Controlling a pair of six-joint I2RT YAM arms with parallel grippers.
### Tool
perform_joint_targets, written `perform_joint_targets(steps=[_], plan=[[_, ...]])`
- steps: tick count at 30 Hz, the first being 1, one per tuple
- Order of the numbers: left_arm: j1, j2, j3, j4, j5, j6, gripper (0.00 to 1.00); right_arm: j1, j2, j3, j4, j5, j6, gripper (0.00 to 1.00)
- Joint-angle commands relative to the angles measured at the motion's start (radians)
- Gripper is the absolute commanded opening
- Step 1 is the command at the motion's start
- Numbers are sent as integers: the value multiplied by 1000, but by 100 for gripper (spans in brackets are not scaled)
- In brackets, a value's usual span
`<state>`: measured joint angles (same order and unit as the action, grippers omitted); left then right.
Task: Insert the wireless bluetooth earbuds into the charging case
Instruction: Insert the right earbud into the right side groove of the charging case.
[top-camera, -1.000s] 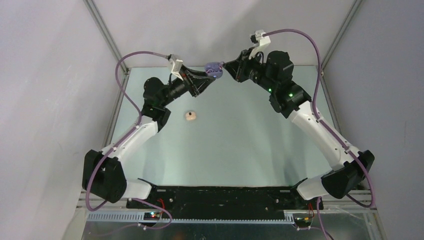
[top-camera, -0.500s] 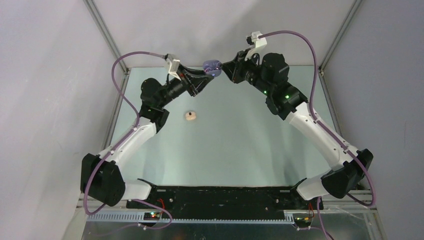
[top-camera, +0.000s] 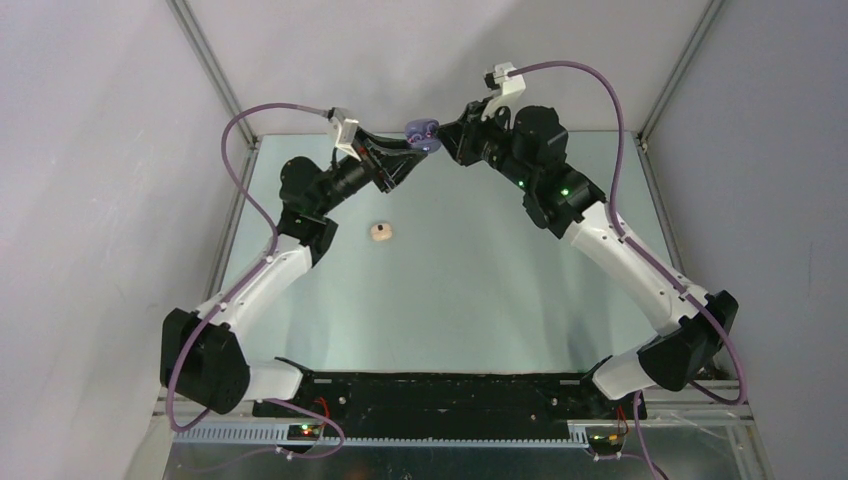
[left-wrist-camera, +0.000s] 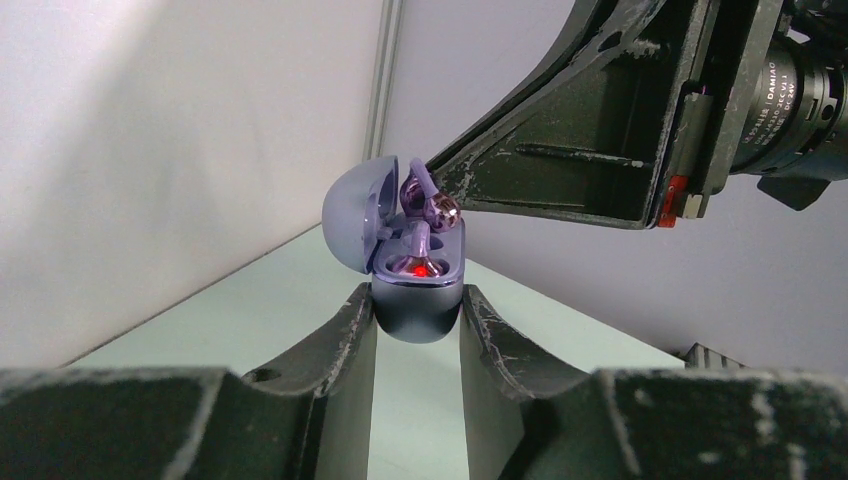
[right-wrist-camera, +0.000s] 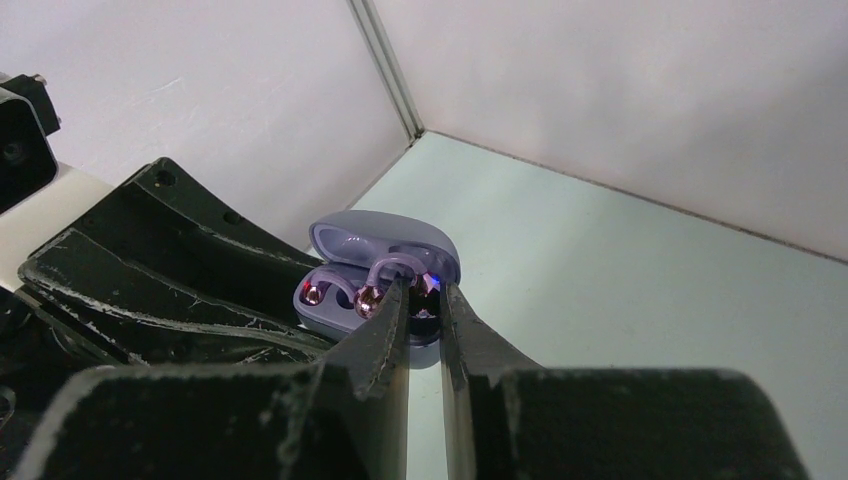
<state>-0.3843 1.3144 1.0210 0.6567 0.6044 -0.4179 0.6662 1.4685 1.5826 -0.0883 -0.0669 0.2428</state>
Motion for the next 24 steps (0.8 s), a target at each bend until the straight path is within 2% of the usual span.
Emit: perform_joint_targets(steps=[1, 8, 24], plan=[[-7, -41, 6, 48, -11, 12, 0, 19, 3, 42, 29, 39, -15, 0], [-7, -36, 14, 52, -14, 9, 0, 42, 8, 42, 27, 67, -53, 0], [2, -32, 33, 41, -69, 5, 0, 41, 5, 36, -3, 67, -22, 0]])
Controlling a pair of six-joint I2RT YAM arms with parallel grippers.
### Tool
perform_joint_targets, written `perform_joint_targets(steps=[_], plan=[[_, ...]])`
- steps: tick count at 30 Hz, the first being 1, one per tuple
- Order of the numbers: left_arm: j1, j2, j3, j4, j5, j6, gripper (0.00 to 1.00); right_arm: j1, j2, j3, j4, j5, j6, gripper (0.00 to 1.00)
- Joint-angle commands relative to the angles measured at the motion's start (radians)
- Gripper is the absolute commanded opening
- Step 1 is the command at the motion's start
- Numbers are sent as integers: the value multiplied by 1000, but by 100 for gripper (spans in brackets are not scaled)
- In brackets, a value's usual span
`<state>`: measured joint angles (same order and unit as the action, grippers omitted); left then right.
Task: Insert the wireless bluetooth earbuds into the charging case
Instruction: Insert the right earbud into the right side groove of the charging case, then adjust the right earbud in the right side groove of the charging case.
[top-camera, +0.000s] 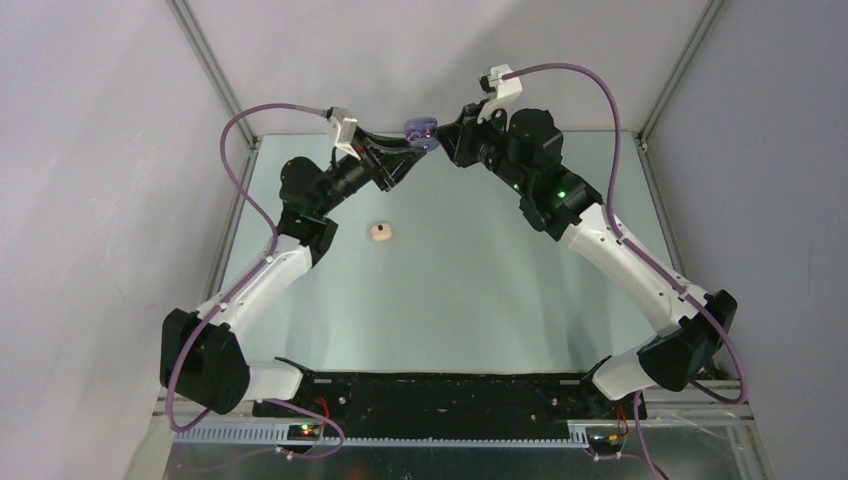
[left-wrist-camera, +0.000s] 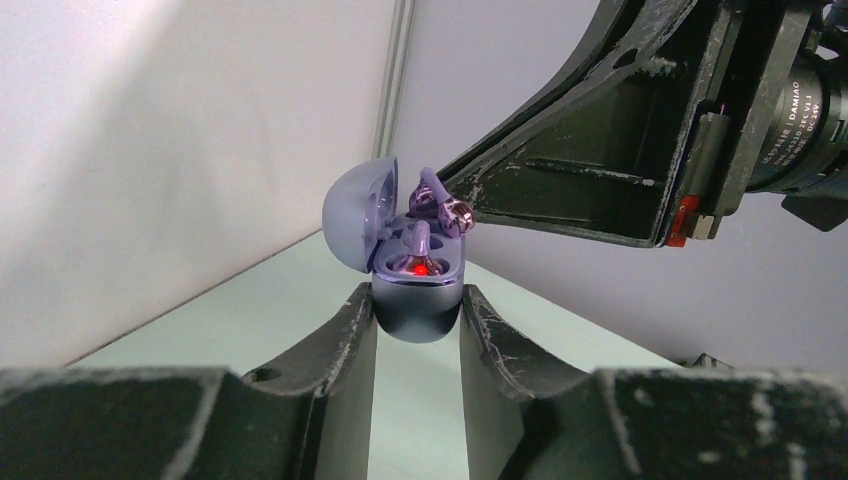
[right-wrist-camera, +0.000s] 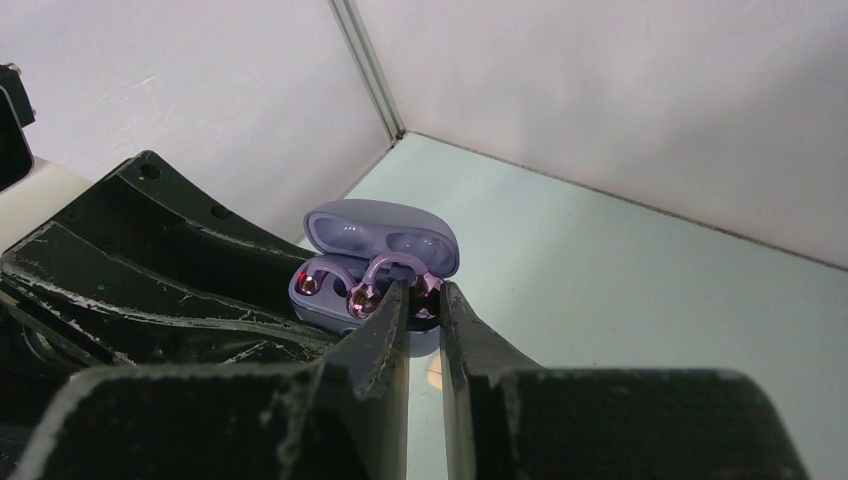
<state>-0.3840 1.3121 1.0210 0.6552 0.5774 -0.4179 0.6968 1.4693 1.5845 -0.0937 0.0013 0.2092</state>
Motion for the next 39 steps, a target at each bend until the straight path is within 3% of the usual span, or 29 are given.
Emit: perform_joint_targets(steps=[1, 5, 9, 12, 21, 34, 39], plan=[[2, -28, 34, 43, -41, 2, 0, 11, 5, 32, 2, -1, 13, 0], [0, -27, 30, 52, -13, 0, 0, 7, 14, 34, 8, -1, 26, 1], [0, -33, 18, 52, -16, 3, 0, 2, 18, 39, 7, -28, 31, 22], [1, -35, 15, 52, -17, 5, 0, -10, 11, 50, -21, -70, 30, 31], [9, -21, 14, 69, 3, -1, 0, -101, -11, 105, -176, -215, -10, 37], [11, -2, -3, 116, 151, 1, 0, -222, 5, 139, -147, -695, -19, 55], [11, -19, -30, 112, 193, 33, 0, -232, 30, 167, -131, -746, 32, 55]])
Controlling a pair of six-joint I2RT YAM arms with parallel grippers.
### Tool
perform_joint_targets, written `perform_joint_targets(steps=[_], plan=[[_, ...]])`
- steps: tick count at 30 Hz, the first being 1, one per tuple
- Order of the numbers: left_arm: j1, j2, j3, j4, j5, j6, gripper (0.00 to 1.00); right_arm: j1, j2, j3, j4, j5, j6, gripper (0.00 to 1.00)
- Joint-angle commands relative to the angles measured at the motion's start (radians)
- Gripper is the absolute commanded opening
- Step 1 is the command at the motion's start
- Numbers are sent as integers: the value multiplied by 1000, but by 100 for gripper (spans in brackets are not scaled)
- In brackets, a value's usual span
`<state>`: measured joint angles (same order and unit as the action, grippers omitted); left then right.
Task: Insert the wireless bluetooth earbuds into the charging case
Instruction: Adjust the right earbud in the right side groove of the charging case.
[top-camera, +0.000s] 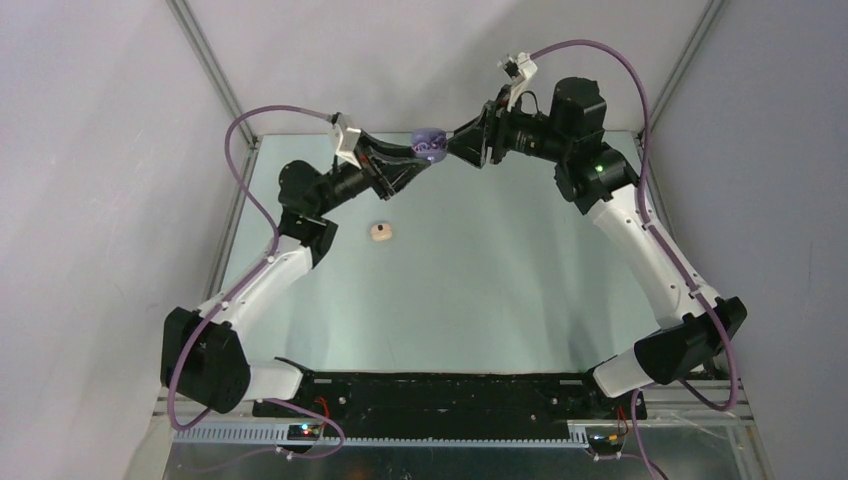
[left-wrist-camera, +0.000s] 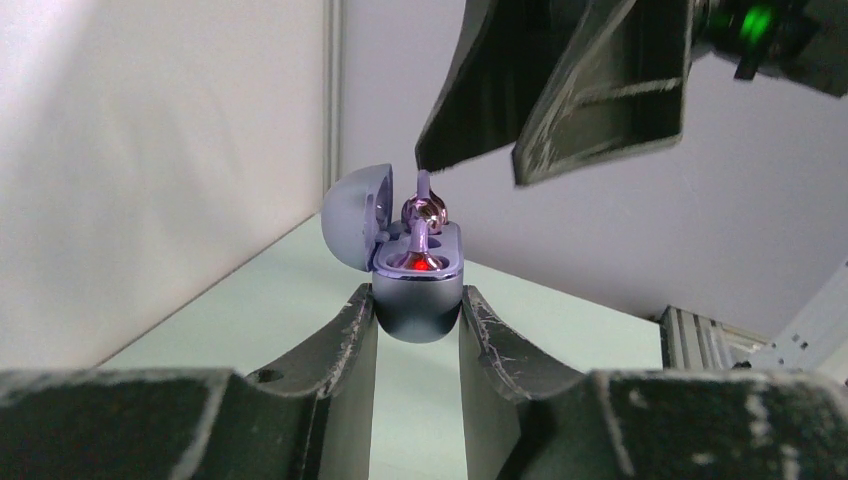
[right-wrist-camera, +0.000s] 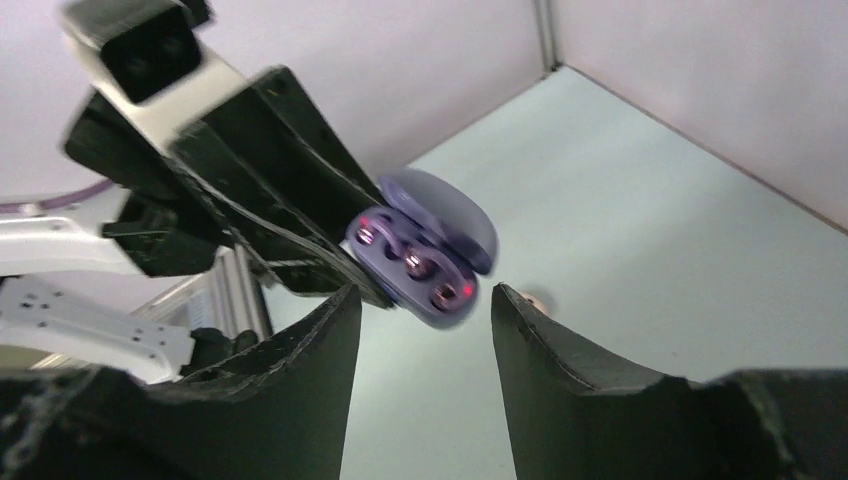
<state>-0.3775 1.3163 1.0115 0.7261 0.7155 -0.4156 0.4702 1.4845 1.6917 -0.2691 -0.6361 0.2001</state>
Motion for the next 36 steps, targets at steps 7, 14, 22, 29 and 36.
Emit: perform_joint_targets(steps=[7, 14, 22, 29, 36], plan=[[3, -44, -43, 42, 71, 38, 0, 17, 49, 94, 23, -65, 30, 55], [2, -49, -33, 43, 74, 34, 0, 37, 63, 103, -48, -16, -10, 54], [2, -43, -27, 44, 70, 27, 0, 37, 62, 103, -70, 25, -29, 53], [4, -37, -35, 29, 53, 32, 0, 29, 45, 126, 12, -63, 4, 54], [5, -34, -38, 35, 54, 30, 0, 25, 35, 154, -39, -15, -31, 55]])
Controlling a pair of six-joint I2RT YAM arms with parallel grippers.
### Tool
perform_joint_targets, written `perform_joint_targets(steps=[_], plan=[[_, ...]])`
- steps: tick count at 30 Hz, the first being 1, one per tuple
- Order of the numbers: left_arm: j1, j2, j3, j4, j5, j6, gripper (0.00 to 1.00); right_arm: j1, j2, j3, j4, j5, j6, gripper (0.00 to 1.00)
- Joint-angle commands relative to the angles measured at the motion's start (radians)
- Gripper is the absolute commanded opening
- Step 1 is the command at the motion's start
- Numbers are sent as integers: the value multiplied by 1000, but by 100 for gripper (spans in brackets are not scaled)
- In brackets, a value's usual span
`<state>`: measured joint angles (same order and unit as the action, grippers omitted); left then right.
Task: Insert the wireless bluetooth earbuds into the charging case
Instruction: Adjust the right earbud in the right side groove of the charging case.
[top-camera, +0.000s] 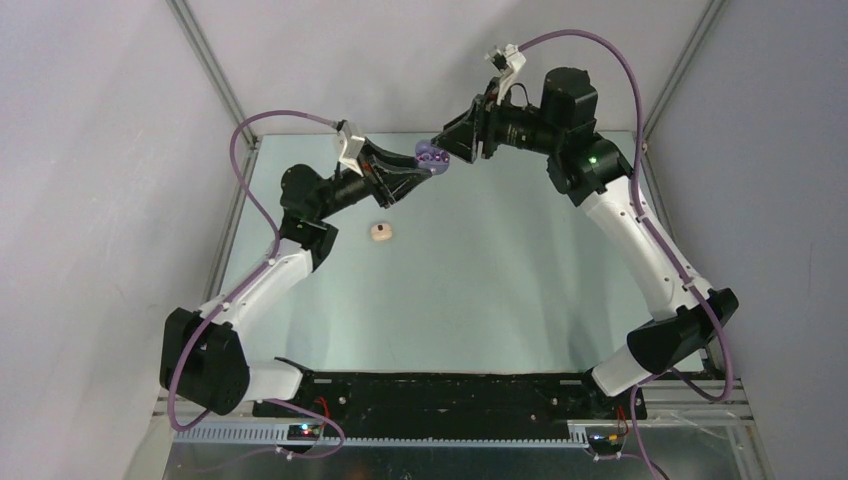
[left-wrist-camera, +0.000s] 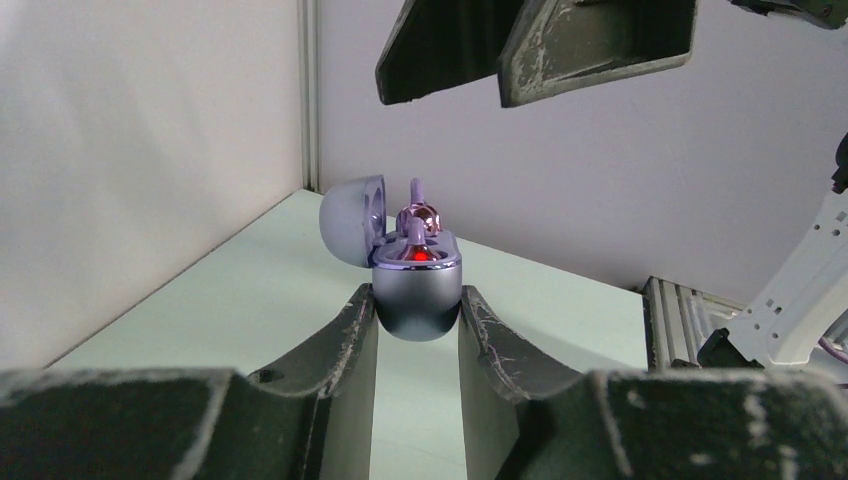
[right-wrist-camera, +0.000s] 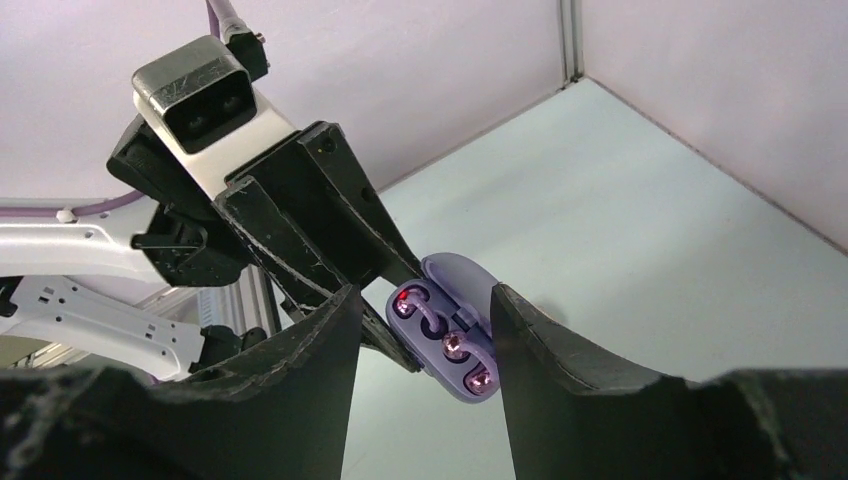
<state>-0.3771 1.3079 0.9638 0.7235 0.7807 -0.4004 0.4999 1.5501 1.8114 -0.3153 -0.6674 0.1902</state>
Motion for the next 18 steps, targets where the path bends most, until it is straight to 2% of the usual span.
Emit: perform_joint_targets(steps=[1, 7, 18], plan=[[6, -25, 10, 39, -11, 15, 0, -3, -31, 31, -16, 57, -31, 55], [5, -28, 13, 46, -8, 7, 0, -3, -9, 23, -93, 161, -63, 58], [6, -36, 11, 47, -12, 5, 0, 2, 4, 3, -118, 154, -58, 58]])
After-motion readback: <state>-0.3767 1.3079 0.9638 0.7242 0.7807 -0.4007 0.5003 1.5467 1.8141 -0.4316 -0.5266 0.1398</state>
